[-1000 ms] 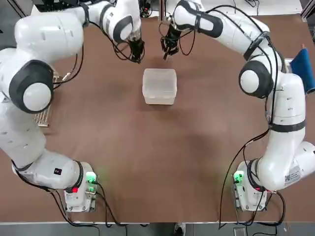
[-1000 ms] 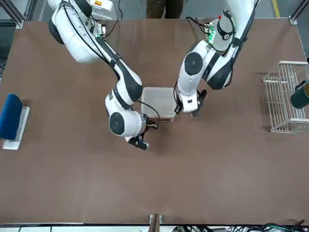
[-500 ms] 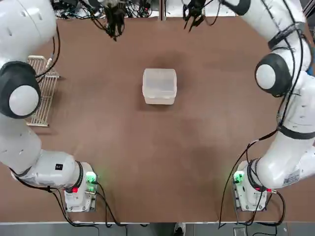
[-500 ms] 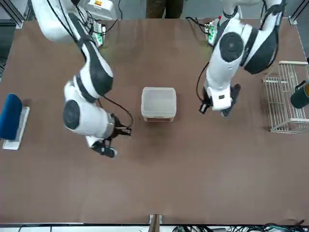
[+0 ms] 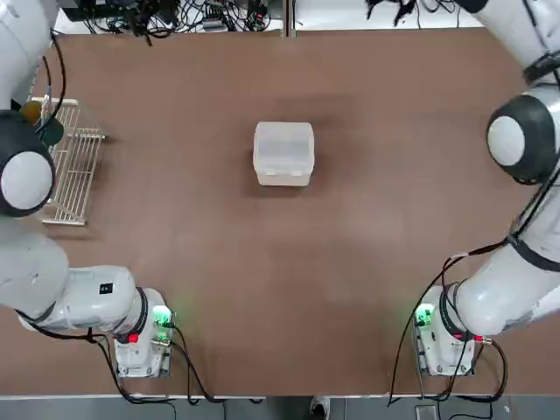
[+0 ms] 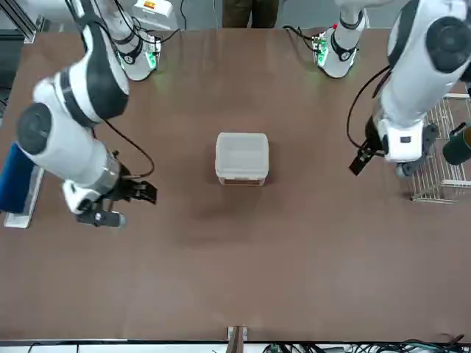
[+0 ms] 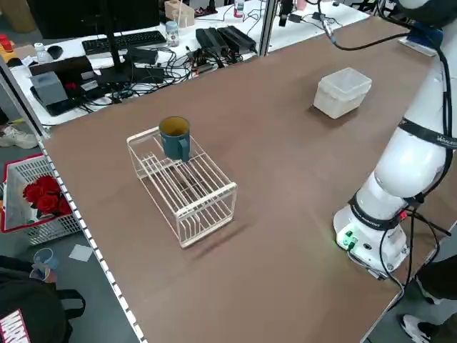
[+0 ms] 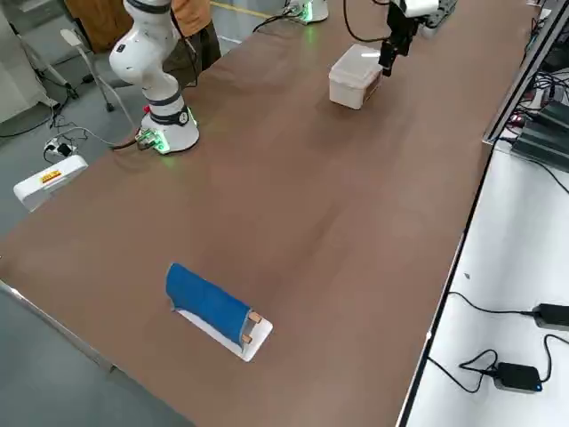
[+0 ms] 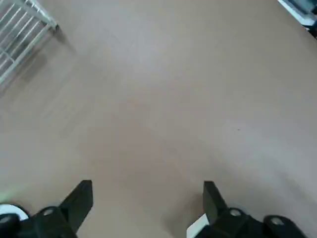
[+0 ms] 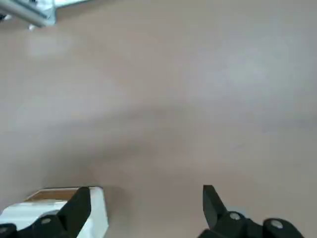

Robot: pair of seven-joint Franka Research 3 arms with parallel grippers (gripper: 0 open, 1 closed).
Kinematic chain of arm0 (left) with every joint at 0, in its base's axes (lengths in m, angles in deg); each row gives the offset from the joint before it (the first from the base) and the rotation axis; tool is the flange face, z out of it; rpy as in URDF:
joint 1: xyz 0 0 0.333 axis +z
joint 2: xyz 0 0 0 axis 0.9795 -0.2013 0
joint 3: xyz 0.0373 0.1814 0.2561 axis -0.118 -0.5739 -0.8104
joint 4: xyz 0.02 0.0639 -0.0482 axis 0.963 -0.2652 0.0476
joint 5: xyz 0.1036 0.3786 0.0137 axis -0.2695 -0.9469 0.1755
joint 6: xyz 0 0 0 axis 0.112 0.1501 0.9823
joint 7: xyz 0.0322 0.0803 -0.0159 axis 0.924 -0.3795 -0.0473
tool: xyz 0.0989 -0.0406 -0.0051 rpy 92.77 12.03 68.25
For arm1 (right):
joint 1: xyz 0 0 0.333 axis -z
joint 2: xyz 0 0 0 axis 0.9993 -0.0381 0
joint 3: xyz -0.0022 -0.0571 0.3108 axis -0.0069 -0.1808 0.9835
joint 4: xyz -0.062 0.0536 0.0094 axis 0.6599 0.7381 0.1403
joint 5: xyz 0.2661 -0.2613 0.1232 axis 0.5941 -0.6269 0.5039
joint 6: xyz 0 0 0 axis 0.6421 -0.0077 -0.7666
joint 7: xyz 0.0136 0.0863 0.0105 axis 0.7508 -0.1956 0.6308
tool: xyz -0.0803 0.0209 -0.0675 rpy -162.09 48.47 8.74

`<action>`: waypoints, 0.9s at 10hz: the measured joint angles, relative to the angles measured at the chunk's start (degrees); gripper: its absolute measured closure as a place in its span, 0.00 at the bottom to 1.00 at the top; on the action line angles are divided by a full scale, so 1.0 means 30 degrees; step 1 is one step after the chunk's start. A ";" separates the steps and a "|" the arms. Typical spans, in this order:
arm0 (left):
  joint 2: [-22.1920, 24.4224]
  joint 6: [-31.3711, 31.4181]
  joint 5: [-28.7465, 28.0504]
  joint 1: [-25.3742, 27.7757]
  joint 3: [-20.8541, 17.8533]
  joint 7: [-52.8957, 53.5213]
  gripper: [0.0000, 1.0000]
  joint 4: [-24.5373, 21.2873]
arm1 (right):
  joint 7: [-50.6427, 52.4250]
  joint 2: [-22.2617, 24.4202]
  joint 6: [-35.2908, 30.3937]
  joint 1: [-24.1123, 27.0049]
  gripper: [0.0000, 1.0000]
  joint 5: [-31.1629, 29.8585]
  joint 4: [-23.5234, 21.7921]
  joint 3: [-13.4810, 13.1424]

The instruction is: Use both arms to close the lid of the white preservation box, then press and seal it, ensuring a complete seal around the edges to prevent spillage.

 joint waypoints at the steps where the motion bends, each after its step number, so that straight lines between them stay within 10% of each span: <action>1: 0.0416 -0.0574 0.0278 0.0093 -0.0621 0.2487 0.00 0.0004 | 0.0345 0.1138 -0.0119 0.0641 0.00 -0.0332 -0.0809 -0.0482; 9: 0.2126 -0.1955 0.1484 0.0321 -0.2052 1.2621 0.00 -0.0010 | 0.5819 0.6616 -0.2904 0.4311 0.00 -0.1729 -0.4184 -0.0449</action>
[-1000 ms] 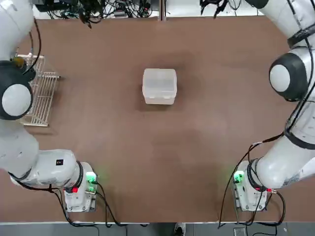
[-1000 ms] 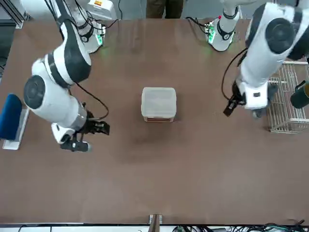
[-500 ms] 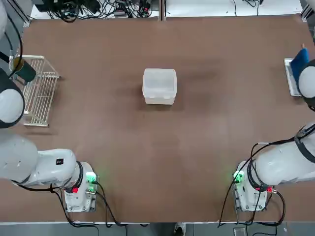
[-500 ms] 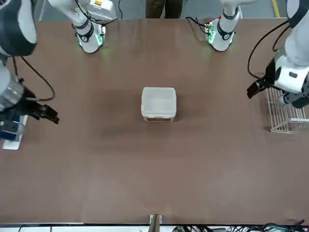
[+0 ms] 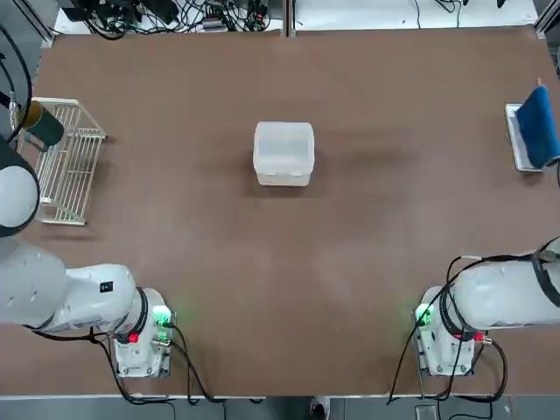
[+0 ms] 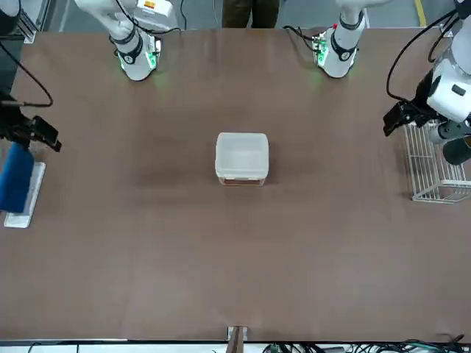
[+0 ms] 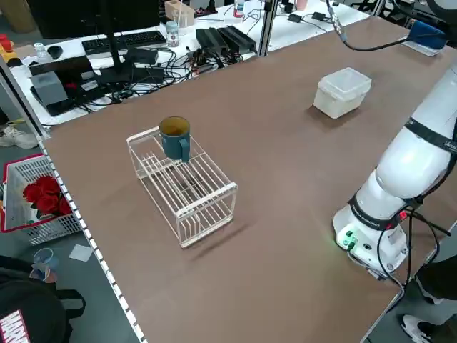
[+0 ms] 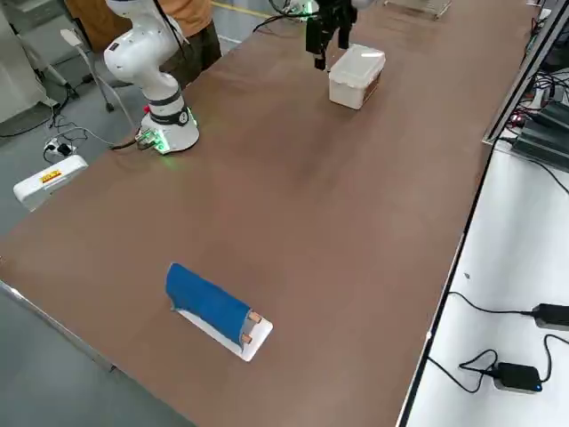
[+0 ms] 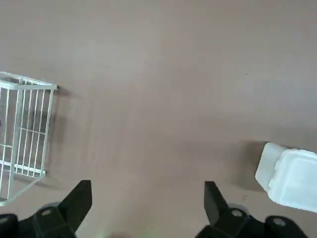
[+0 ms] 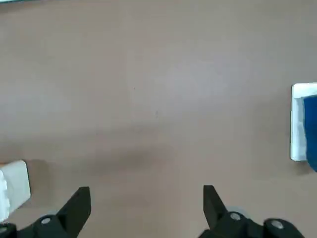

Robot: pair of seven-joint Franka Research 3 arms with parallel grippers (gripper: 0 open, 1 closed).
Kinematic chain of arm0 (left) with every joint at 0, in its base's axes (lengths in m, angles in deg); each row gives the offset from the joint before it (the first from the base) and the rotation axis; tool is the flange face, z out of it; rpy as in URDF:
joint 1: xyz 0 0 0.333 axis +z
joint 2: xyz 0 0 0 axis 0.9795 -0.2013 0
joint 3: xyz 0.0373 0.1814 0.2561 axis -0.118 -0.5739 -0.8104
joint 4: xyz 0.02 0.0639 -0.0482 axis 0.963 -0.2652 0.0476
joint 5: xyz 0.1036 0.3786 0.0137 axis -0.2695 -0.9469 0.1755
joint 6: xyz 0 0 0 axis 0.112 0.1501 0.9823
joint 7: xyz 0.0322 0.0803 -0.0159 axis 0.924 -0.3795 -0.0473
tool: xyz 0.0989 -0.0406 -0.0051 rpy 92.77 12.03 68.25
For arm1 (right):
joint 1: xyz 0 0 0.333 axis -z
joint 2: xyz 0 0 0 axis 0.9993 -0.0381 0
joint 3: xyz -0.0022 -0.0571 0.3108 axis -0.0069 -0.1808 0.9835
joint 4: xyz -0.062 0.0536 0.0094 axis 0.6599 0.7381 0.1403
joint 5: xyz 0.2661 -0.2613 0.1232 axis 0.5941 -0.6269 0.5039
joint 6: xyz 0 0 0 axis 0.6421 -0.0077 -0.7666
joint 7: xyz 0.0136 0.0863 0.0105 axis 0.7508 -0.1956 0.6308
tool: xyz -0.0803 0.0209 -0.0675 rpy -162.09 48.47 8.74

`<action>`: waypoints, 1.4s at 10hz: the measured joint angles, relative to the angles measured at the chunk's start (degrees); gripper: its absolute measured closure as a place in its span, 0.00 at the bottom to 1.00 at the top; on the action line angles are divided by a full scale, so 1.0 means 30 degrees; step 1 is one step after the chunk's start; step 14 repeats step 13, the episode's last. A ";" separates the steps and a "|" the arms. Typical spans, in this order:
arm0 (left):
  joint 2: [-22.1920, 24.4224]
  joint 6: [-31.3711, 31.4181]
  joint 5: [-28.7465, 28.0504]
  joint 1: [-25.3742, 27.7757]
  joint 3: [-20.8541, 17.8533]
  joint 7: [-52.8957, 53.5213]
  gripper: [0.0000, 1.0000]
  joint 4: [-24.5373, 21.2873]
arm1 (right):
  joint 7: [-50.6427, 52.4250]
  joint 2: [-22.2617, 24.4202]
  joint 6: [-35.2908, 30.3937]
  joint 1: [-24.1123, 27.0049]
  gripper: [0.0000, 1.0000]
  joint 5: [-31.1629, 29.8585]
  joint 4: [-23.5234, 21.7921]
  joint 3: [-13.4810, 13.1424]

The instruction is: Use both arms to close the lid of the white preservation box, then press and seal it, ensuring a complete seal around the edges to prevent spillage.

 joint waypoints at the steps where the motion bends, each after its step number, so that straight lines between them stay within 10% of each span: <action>1: -0.0053 0.0010 0.0209 -0.0298 0.0006 0.0044 0.00 -0.0015 | 0.0547 0.0153 0.0002 0.0078 0.00 -0.0026 -0.0174 0.0053; 14: 0.0265 0.0039 0.0421 -0.2578 -0.3024 0.1926 0.00 0.0060 | 0.1492 -0.0101 0.0419 0.0042 0.00 -0.1278 0.0252 -0.0504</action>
